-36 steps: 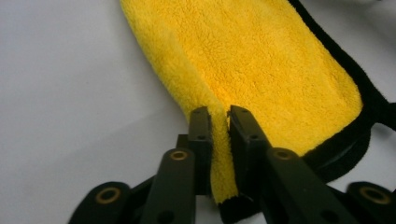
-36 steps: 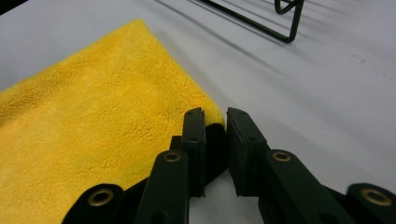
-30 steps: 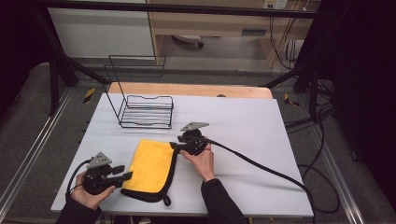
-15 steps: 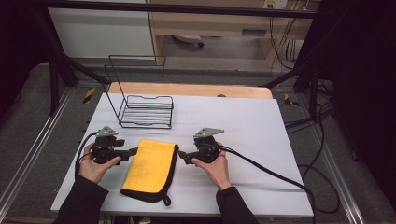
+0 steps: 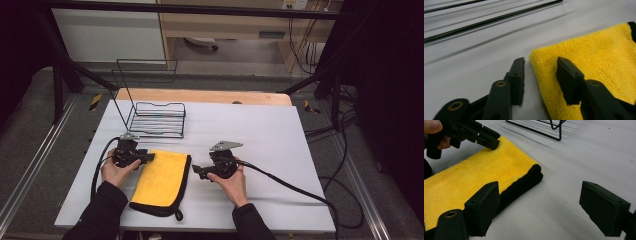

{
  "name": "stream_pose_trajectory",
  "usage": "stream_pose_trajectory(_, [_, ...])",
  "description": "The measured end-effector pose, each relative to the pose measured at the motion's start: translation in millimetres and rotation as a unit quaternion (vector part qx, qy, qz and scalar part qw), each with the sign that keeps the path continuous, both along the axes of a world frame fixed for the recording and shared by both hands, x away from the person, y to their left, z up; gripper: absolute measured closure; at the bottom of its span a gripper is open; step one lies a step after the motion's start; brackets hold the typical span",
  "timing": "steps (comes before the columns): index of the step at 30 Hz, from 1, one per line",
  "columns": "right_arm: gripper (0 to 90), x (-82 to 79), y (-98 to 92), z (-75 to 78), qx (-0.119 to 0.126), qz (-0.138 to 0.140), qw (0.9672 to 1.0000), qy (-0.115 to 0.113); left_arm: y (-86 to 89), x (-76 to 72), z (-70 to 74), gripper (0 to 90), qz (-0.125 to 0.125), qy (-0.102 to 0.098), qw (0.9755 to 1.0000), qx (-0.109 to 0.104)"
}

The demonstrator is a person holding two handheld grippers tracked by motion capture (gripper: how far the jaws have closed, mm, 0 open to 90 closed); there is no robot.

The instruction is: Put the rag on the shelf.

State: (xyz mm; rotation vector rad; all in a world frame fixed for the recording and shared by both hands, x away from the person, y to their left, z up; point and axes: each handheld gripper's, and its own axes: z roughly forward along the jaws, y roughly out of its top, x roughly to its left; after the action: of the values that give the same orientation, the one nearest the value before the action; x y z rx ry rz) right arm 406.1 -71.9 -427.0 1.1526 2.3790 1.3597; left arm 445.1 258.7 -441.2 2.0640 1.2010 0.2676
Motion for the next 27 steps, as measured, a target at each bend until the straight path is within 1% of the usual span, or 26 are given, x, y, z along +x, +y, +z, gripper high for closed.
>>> stream_pose_trajectory(1, [18.5, 0.4, 0.4, -0.1, 0.004, -0.003, 1.0, 0.004, -0.4, 0.1, -0.1, 61.5, -0.003, 0.0, 1.0, -0.003])
stream_pose_trajectory(3, [19.9, 1.6, 1.4, -1.0, 0.011, -0.01, 0.9998, 0.009, -1.4, -0.2, -0.6, 66.6, -0.005, 0.008, 0.9999, -0.008])
stream_pose_trajectory(4, [19.9, 1.6, 1.4, -1.0, 0.011, -0.01, 0.9998, 0.009, -1.6, -0.1, -1.0, 66.6, -0.008, 0.012, 0.9998, -0.01])
stream_pose_trajectory(6, [22.6, 4.8, 3.7, -4.3, 0.026, -0.018, 0.9994, 0.012, -2.0, -0.3, -1.5, 72.2, -0.012, 0.019, 0.9997, -0.012])
stream_pose_trajectory(7, [23.1, 6.2, 5.1, -5.4, 0.026, -0.021, 0.9993, 0.015, -2.0, -0.3, -1.5, 74.6, -0.012, 0.019, 0.9997, -0.012])
stream_pose_trajectory(9, [23.2, 8.5, 10.7, -7.3, 0.015, -0.022, 0.9994, 0.023, -2.8, -1.3, -0.9, 79.2, -0.015, 0.019, 0.9996, -0.01])
stream_pose_trajectory(10, [23.9, 9.6, 14.4, -8.6, 0.013, -0.022, 0.9993, 0.029, -3.1, -1.8, -0.5, 81.0, -0.018, 0.017, 0.9997, -0.008])
stream_pose_trajectory(11, [23.9, 9.6, 14.4, -8.6, 0.013, -0.022, 0.9993, 0.029, -3.4, -2.6, 0.0, 81.0, -0.019, 0.016, 0.9997, -0.005])
stream_pose_trajectory(12, [25.1, 13.0, 21.7, -11.8, 0.013, -0.021, 0.999, 0.036, -3.5, -3.2, 0.3, 82.2, -0.02, 0.014, 0.9997, -0.003])
stream_pose_trajectory(13, [25.1, 13.0, 21.7, -11.8, 0.013, -0.021, 0.999, 0.036, -3.5, -3.8, 0.5, 82.2, -0.021, 0.014, 0.9997, -0.003])
stream_pose_trajectory(14, [26.9, 16.7, 29.4, -14.6, 0.009, -0.024, 0.9987, 0.044, -3.2, -4.1, 0.5, 82.7, -0.022, 0.014, 0.9997, -0.003])
stream_pose_trajectory(15, [27.6, 19.0, 32.9, -16.3, 0.007, -0.021, 0.9987, 0.045, -2.9, -4.5, 0.4, 82.8, -0.024, 0.011, 0.9996, -0.001])
stream_pose_trajectory(17, [29.1, 22.6, 40.9, -18.7, -0.005, -0.025, 0.9984, 0.05, -2.8, -5.3, 0.2, 83.0, -0.026, 0.008, 0.9996, 0.002])
stream_pose_trajectory(19, [30.1, 24.4, 44.0, -20.1, -0.006, -0.026, 0.9982, 0.054, -3.0, -6.1, 0.4, 83.1, -0.027, 0.005, 0.9996, 0.004])
stream_pose_trajectory(20, [31.7, 26.0, 47.1, -21.4, -0.008, -0.028, 0.9979, 0.059, -3.0, -6.5, 0.2, 83.0, -0.027, 0.004, 0.9996, 0.005])
stream_pose_trajectory(21, [33.7, 27.2, 49.8, -22.6, -0.016, -0.03, 0.9976, 0.061, -2.9, -6.8, -0.2, 83.0, -0.027, 0.002, 0.9996, 0.004])
stream_pose_trajectory(22, [37.7, 28.8, 53.1, -25.8, -0.014, -0.036, 0.9971, 0.066, -2.9, -7.1, -0.6, 82.9, -0.027, 0.0, 0.9996, 0.004])
stream_pose_trajectory(23, [37.7, 28.8, 53.1, -25.8, -0.014, -0.036, 0.9971, 0.066, -2.9, -7.4, -0.9, 82.9, -0.029, -0.002, 0.9996, 0.006])
stream_pose_trajectory(25, [41.1, 28.5, 53.6, -26.9, -0.015, -0.042, 0.997, 0.063, -3.7, -8.0, -1.5, 82.7, -0.031, -0.007, 0.9994, 0.01])
stream_pose_trajectory(26, [48.0, 28.1, 53.7, -26.1, -0.012, -0.043, 0.9965, 0.071, -4.1, -8.2, -1.6, 82.2, -0.031, -0.008, 0.9994, 0.012])
stream_pose_trajectory(27, [49.7, 28.1, 54.0, -26.3, -0.006, -0.038, 0.9961, 0.079, -4.2, -8.2, -1.7, 82.0, -0.029, -0.007, 0.9995, 0.012])
